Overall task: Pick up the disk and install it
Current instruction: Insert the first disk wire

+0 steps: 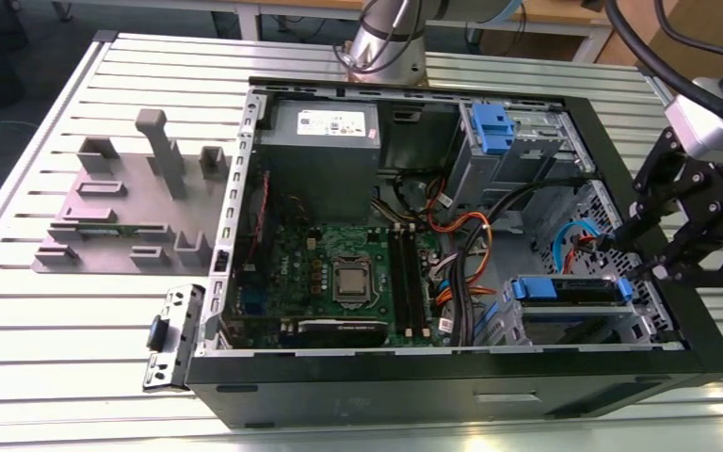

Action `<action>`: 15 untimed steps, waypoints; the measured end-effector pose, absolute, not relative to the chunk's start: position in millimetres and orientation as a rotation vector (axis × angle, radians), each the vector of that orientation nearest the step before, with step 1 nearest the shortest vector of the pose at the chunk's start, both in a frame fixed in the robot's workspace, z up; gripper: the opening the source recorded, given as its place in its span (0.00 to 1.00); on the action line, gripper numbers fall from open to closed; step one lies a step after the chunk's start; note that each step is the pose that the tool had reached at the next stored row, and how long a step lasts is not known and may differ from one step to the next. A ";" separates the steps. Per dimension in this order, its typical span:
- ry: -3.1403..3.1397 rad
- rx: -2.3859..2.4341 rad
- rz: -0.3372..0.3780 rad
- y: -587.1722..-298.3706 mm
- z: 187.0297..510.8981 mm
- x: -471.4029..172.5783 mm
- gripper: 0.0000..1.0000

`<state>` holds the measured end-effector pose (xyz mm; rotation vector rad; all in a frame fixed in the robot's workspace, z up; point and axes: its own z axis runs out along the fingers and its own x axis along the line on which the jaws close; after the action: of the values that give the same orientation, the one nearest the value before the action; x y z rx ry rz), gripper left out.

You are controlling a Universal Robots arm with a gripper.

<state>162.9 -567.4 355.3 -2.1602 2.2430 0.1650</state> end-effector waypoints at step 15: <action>2.244 -2.165 0.159 -549.1 351.6 169.0 0.47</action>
<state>169.0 -549.1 351.6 -2.1654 2.2439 0.1594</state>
